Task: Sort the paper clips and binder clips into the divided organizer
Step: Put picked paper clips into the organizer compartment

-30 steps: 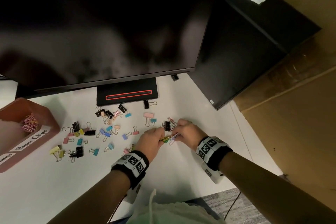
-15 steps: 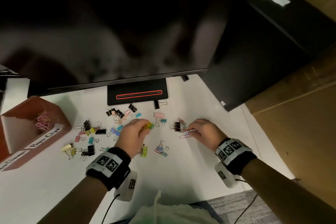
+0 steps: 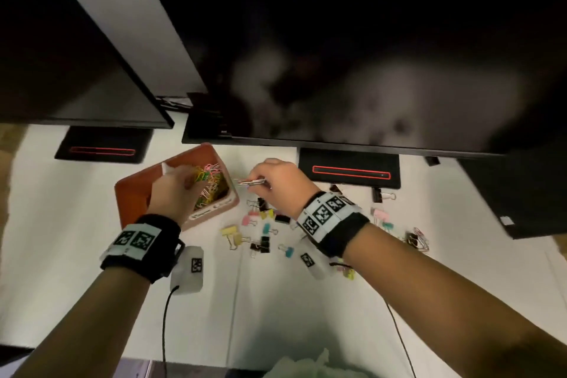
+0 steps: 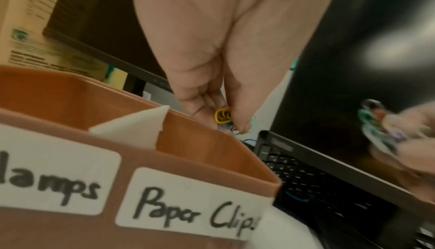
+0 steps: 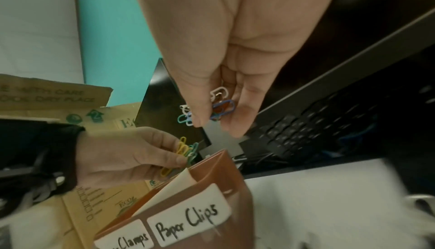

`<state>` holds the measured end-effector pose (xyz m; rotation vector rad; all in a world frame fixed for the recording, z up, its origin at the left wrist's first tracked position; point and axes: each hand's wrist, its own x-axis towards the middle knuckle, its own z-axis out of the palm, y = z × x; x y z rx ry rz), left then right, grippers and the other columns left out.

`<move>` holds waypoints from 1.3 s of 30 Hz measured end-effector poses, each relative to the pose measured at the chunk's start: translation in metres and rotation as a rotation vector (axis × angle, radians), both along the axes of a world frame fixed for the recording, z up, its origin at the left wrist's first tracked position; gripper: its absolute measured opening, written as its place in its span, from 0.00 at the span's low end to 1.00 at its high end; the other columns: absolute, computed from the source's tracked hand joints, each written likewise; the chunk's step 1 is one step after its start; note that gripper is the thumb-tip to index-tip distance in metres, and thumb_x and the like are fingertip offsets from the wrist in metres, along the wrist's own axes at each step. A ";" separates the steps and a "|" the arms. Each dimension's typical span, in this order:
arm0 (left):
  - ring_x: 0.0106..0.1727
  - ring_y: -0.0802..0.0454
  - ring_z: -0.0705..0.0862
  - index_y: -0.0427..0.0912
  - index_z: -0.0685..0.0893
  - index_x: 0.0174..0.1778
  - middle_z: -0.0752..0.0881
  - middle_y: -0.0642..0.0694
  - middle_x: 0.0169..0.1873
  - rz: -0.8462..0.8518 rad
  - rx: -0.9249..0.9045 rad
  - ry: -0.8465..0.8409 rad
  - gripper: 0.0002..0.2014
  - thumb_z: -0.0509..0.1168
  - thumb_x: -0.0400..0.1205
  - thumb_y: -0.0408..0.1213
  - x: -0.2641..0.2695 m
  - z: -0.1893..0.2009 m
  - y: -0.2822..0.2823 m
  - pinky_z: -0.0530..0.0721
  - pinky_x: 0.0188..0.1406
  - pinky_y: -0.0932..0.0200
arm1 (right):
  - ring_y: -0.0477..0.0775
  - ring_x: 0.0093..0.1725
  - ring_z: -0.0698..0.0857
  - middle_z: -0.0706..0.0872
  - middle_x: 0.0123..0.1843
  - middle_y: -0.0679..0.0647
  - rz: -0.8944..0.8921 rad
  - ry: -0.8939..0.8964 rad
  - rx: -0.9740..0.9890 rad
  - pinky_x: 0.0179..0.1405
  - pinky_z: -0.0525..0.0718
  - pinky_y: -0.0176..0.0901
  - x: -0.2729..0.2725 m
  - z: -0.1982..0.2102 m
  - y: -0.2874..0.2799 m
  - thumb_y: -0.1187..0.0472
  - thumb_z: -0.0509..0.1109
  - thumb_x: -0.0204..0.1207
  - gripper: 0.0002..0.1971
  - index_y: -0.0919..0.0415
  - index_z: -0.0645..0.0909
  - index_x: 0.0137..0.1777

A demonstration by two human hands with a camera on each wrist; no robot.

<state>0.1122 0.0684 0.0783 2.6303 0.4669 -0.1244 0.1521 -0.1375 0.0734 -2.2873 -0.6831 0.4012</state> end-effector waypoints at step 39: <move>0.46 0.51 0.79 0.41 0.84 0.43 0.76 0.48 0.50 -0.889 -0.111 0.272 0.04 0.69 0.74 0.31 -0.058 -0.104 -0.288 0.81 0.54 0.52 | 0.59 0.59 0.76 0.77 0.57 0.55 -0.396 0.225 -0.287 0.61 0.77 0.51 -0.082 -0.103 -0.275 0.56 0.75 0.69 0.17 0.52 0.80 0.58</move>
